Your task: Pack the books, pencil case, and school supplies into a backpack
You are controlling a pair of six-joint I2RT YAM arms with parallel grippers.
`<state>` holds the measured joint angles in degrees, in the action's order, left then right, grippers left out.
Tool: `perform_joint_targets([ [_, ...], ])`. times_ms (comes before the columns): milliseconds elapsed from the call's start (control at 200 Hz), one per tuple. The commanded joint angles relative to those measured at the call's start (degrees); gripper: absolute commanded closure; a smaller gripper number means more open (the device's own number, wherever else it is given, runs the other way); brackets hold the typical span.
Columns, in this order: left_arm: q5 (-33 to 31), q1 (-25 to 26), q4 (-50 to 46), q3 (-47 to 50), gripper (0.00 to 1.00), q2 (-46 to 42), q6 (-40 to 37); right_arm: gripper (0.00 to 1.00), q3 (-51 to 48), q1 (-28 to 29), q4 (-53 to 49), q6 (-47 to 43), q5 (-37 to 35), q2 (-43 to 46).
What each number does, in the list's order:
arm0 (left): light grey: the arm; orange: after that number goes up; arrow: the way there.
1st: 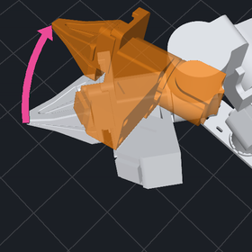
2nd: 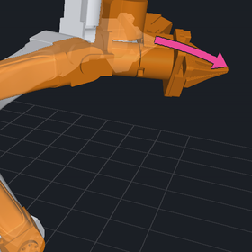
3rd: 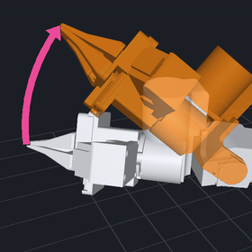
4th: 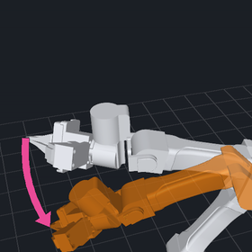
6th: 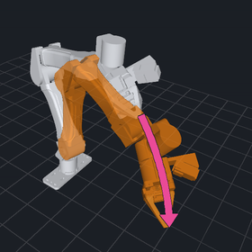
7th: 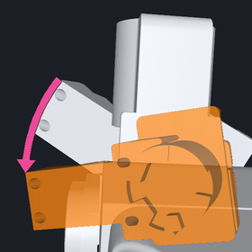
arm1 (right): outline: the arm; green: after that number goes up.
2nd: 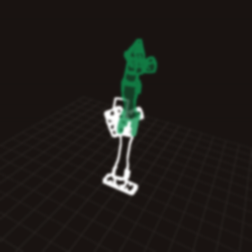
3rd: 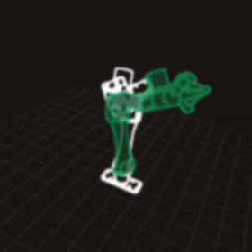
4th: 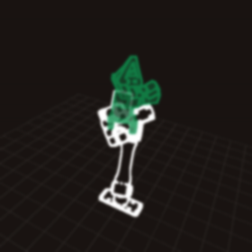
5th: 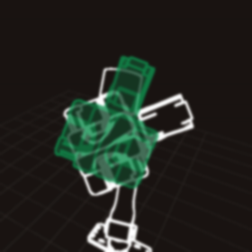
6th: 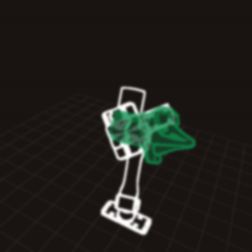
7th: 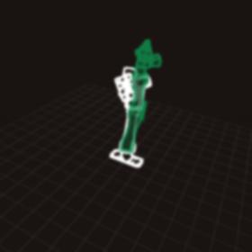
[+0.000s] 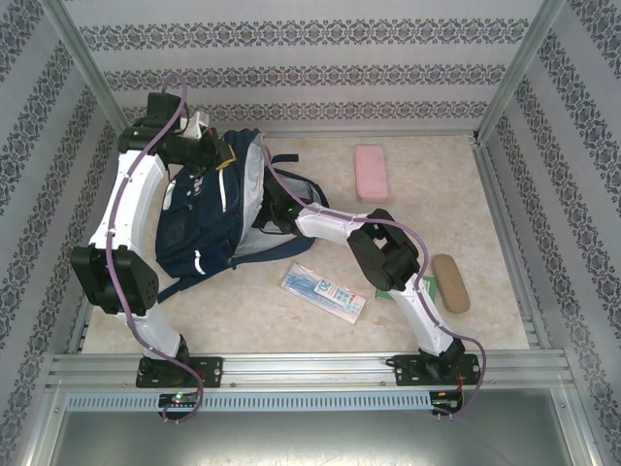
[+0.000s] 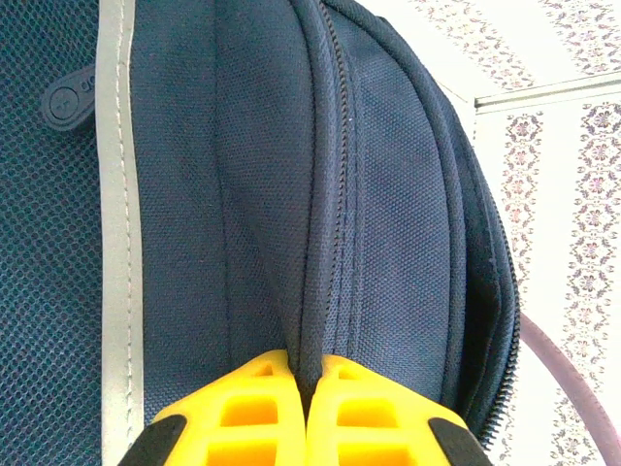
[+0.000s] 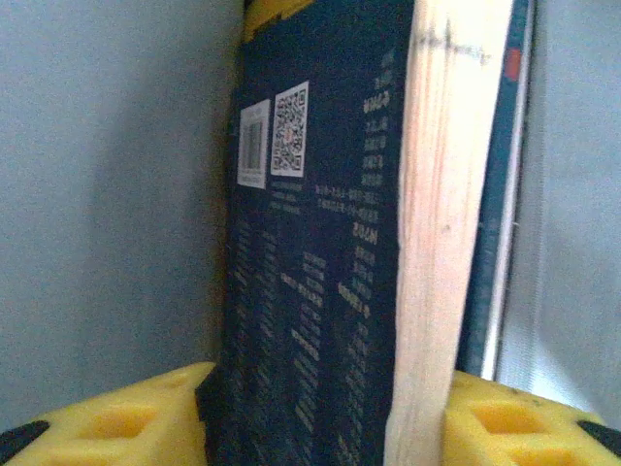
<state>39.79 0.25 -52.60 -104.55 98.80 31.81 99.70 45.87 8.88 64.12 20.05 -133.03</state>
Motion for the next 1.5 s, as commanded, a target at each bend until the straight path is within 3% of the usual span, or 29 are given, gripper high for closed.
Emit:
perform_joint_targets([
  [0, 4.3, -0.7, 7.1, -1.1, 1.0, -2.7, -0.2, 0.53, -2.3, -0.3, 0.1, -1.9, 0.7, 3.5],
  [90, 4.4, -0.7, 7.9, 0.0, 1.0, -3.2, 0.3, 0.59, -2.6, -0.4, 0.3, -1.5, 1.4, 3.1],
  [215, 4.6, -0.7, 8.5, 1.3, 1.0, -3.6, 0.7, 0.8, -1.2, -0.6, 1.0, 0.3, 3.1, 0.4],
  [335, 4.9, -0.7, 9.1, 2.5, 1.0, -4.2, 1.0, 0.93, 3.9, -0.2, 0.6, 1.4, 5.3, -4.2],
  [405, 4.8, -0.7, 9.3, 3.0, 1.0, -4.5, 1.1, 0.95, 8.0, 0.0, -1.0, 1.7, 6.7, -7.1],
  [565, 4.2, -0.7, 7.8, 3.1, 1.0, -4.8, -0.4, 0.87, 11.5, 0.1, -2.6, 1.1, 8.1, -8.7],
  [659, 2.3, -0.7, 6.2, 3.2, 1.0, -4.8, -2.3, 0.64, 8.3, -0.4, -2.9, -0.8, 7.2, -5.4],
  [784, 0.3, -0.7, 5.3, 4.0, 1.0, -4.7, -4.3, 0.54, 2.8, -1.7, -2.9, -3.5, 6.8, 0.5],
  [1099, -3.0, -0.7, 4.4, 6.5, 1.0, -3.5, -8.6, 0.44, -14.1, -5.4, -6.6, -10.2, 5.5, 15.7],
  [1494, -4.5, -0.5, 8.5, 14.9, 0.97, -2.5, -9.1, 0.4, -32.4, -10.8, -24.8, -27.8, -4.5, 35.5],
])
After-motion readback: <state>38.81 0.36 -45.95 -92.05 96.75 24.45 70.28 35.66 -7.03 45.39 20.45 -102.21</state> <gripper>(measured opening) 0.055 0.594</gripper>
